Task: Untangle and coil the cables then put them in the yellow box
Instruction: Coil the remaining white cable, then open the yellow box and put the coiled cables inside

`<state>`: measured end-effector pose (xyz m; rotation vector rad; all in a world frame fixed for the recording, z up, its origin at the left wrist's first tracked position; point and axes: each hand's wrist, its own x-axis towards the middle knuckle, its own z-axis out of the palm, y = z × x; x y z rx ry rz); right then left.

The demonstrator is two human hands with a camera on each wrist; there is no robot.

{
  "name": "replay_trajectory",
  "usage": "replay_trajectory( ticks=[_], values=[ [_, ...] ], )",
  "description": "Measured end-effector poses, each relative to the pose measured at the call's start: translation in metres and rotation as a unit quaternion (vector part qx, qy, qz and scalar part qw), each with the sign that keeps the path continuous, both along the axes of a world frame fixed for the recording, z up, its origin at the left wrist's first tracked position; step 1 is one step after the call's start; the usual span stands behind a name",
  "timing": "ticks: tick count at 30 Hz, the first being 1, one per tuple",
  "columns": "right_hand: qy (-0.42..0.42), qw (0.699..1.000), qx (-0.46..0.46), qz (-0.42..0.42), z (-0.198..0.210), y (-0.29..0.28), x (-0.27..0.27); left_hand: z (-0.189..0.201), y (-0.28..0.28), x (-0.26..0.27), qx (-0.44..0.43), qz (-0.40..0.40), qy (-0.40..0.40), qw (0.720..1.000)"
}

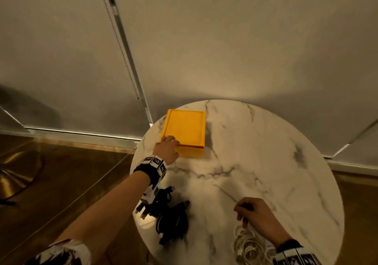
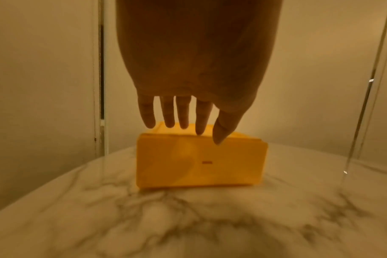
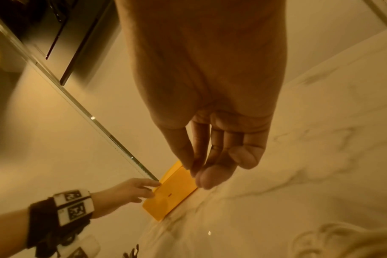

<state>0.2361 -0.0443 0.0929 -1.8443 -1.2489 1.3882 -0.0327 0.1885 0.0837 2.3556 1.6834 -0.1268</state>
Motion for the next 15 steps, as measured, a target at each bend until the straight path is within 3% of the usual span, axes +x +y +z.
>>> replay_trajectory(
  ticks=[3,6,10,15],
  values=[
    [0.021,1.000,0.012,-0.009,0.007,0.013,-0.003,-0.013,-0.005,0.020,0.008,-0.028,-0.020,0.999],
    [0.041,0.998,0.006,-0.036,0.007,0.029,-0.005,-0.013,-0.030,0.054,-0.022,-0.071,-0.165,0.984],
    [0.033,0.994,-0.031,-0.100,-0.008,0.057,-0.011,-0.009,-0.068,0.100,-0.119,-0.069,-0.335,0.932],
    [0.033,0.980,-0.064,-0.185,-0.028,0.076,-0.004,-0.014,-0.081,0.140,-0.164,-0.129,-0.336,0.919]
  ],
)
